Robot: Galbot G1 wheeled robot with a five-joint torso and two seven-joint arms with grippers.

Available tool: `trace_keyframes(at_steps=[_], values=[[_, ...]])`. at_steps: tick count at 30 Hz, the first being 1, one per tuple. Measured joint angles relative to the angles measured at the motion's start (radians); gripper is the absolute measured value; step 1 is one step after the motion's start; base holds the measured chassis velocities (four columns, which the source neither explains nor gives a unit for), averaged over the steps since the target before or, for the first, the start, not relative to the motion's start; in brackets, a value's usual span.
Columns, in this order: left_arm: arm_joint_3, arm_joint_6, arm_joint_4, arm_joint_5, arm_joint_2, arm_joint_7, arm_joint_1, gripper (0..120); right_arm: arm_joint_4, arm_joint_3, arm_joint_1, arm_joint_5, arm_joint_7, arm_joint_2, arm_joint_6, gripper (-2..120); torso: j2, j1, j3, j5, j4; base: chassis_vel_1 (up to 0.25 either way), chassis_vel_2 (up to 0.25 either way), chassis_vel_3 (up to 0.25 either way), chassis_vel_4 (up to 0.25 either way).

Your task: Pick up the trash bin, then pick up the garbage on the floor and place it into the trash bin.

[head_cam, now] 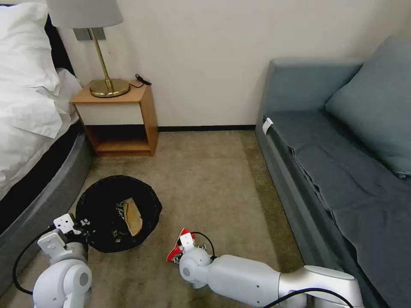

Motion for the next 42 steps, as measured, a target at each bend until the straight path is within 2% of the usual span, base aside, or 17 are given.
trace_keyframes(at_steps=[6, 9, 13, 15, 18, 19, 20, 33, 34, 36, 42], values=[[0.000, -0.002, -0.001, 0.002, -0.002, 0.000, 0.000, 2, -0.033, 0.002, 0.002, -0.014, -0.018, 0.008, 0.019, 99, 0.000, 0.000, 0.000, 0.0000, 0.0000, 0.000, 0.000, 0.000, 0.000], [-0.001, -0.004, -0.001, 0.002, -0.002, 0.000, 0.000, 2, -0.048, 0.004, 0.002, -0.024, -0.026, 0.010, 0.032, 95, 0.000, 0.000, 0.000, 0.0000, 0.0000, 0.000, 0.000, 0.000, 0.000], [-0.004, -0.005, -0.001, 0.002, 0.001, 0.000, 0.000, 2, -0.058, 0.005, 0.001, -0.038, -0.045, 0.006, 0.047, 78, 0.000, 0.000, 0.000, 0.0001, 0.0000, 0.000, 0.000, 0.000, 0.000], [-0.004, -0.005, -0.001, 0.002, 0.001, 0.000, -0.001, 2, -0.062, 0.005, 0.001, -0.044, -0.052, 0.004, 0.053, 75, 0.000, 0.000, 0.000, 0.0002, 0.0000, 0.000, 0.000, 0.000, 0.000], [-0.004, -0.005, 0.001, 0.002, 0.002, 0.000, -0.004, 2, -0.065, 0.004, 0.001, -0.057, -0.068, -0.003, 0.066, 61, 0.000, 0.000, 0.000, 0.0002, 0.0000, 0.000, 0.000, 0.000, 0.000], [-0.004, -0.005, 0.001, 0.002, 0.002, 0.000, -0.004, 2, -0.065, 0.004, 0.001, -0.057, -0.068, -0.003, 0.066, 61, 0.000, 0.000, 0.000, 0.0002, 0.0000, 0.000, 0.000, 0.000, 0.000], [-0.004, -0.005, 0.002, 0.001, 0.003, 0.000, -0.005, 2, -0.062, 0.004, 0.001, -0.059, -0.070, -0.007, 0.069, 56, 0.000, 0.000, 0.000, 0.0002, 0.0000, 0.000, 0.000, 0.000, 0.000], [-0.003, -0.005, 0.008, -0.002, 0.008, 0.000, -0.012, 2, 0.041, 0.021, 0.007, -0.074, -0.061, -0.066, 0.097, 7, 0.000, 0.000, 0.000, 0.0001, 0.0000, 0.000, 0.000, 0.000, 0.000], [-0.003, -0.005, 0.008, -0.002, 0.008, 0.000, -0.012, 2, 0.041, 0.021, 0.007, -0.074, -0.061, -0.066, 0.097, 7, 0.000, 0.000, 0.000, 0.0001, 0.0000, 0.000, 0.000, 0.000, 0.000], [-0.003, -0.005, 0.009, -0.002, 0.009, 0.000, -0.012, 2, 0.059, 0.029, 0.009, -0.078, -0.052, -0.075, 0.100, 0, 0.000, 0.000, 0.000, 0.0001, 0.0000, 0.000, 0.000, 0.000, 0.000], [-0.002, -0.004, 0.010, -0.005, 0.016, 0.000, -0.013, 2, 0.131, 0.080, 0.013, -0.117, -0.027, -0.115, 0.109, 0, 0.000, 0.000, 0.000, 0.0001, 0.0000, 0.000, 0.000, 0.000, 0.000]])
